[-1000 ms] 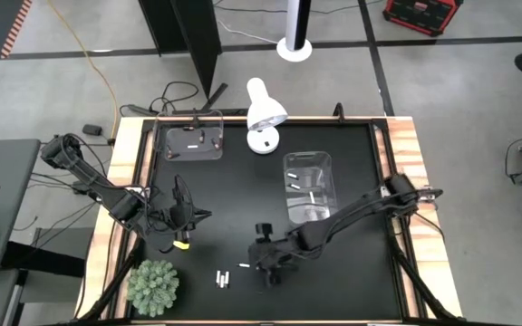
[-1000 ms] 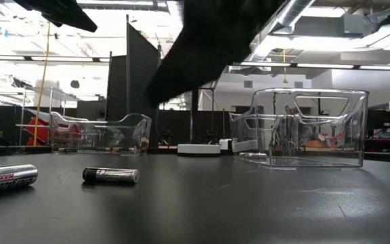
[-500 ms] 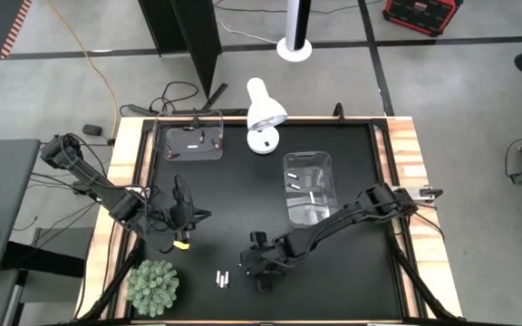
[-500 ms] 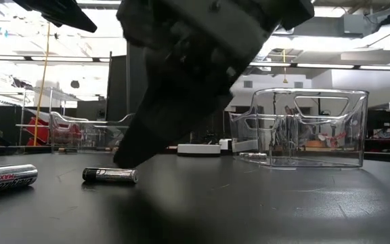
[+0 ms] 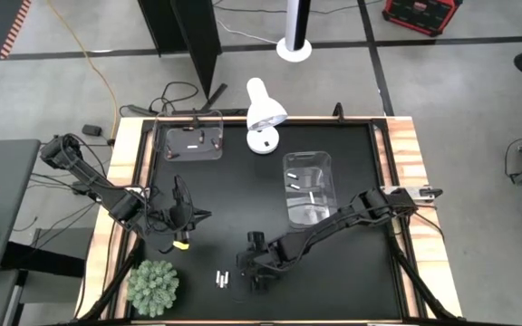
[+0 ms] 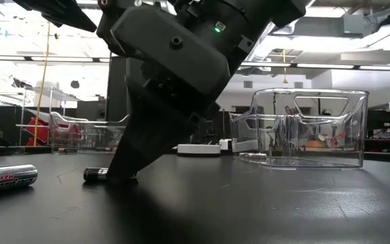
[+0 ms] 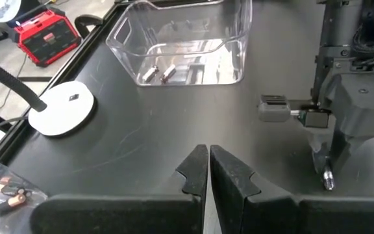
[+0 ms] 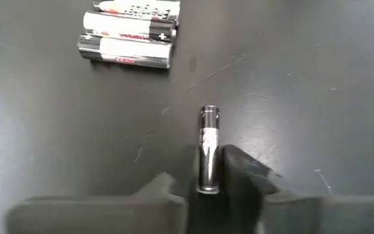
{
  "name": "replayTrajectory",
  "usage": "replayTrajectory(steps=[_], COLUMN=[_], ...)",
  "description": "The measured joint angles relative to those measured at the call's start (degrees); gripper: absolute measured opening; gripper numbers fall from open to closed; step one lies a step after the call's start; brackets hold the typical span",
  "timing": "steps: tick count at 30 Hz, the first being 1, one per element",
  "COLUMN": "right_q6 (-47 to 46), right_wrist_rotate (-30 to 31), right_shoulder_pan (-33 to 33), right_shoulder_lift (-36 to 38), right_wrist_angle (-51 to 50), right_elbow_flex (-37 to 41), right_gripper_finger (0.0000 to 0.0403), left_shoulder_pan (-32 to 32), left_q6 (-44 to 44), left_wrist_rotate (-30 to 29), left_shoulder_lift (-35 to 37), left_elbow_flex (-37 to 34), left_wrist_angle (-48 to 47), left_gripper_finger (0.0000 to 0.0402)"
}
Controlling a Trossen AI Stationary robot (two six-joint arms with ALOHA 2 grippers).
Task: Sort batteries
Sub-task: Put the silver battery into the bottom transparent bin
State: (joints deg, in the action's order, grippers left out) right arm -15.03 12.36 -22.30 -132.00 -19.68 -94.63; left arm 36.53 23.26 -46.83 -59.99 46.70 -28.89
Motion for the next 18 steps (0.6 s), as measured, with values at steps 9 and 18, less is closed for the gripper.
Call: replayTrajectory(steps=[9,18], right_q6=[0.5,1.9], right_wrist_rotate=[-0.1,-0.4], right_shoulder_pan=[0.2,0.2], right_shoulder_lift=[-0.1,1.4], right_wrist_angle=[-1.1,-1.1], right_elbow_flex=[0.1,0.1], right_gripper_finger=[0.0015,0.0010], left_shoulder_pan=[0.0,0.0], left_q6=[0.0,0.0], left_wrist_rotate=[0.0,0.0], left_shoulder_lift=[0.0,0.0], left_elbow_flex=[0.0,0.0], left_wrist_angle=[0.1,0.0], left_gripper_finger=[0.0013,0.0013])
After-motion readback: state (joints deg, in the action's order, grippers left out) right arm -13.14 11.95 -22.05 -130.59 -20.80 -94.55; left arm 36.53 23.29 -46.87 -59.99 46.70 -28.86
